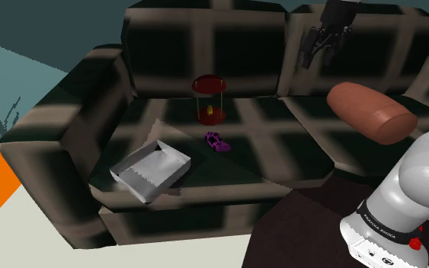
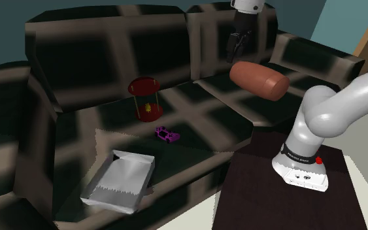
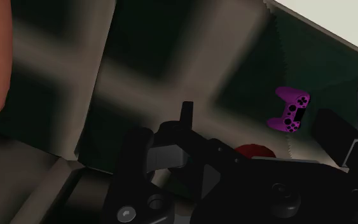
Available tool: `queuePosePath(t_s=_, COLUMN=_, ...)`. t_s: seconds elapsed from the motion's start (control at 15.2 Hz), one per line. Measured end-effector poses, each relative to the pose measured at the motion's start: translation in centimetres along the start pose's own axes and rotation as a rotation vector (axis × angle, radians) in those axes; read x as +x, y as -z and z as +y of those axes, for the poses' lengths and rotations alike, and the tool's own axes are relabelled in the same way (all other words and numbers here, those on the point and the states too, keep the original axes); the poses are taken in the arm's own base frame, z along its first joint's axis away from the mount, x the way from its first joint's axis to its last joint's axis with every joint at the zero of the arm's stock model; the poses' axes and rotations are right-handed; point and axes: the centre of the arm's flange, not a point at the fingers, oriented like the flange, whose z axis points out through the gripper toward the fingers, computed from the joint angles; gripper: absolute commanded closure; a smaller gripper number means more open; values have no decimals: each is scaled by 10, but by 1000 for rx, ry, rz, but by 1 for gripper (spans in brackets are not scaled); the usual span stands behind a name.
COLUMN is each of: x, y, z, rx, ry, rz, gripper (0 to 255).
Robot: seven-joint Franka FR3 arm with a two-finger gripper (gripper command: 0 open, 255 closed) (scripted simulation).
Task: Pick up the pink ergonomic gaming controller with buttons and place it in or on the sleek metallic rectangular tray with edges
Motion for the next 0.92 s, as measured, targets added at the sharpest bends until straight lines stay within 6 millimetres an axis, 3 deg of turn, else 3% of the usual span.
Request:
queuePosePath(t_s=0.13, x=3, y=-4, z=-4, rx=-1, ry=0, rz=-1, gripper=0)
queuePosePath(t_s=0.92, x=68, y=-117, z=-87, rx=-30, ry=-14, rz=-31, gripper=0)
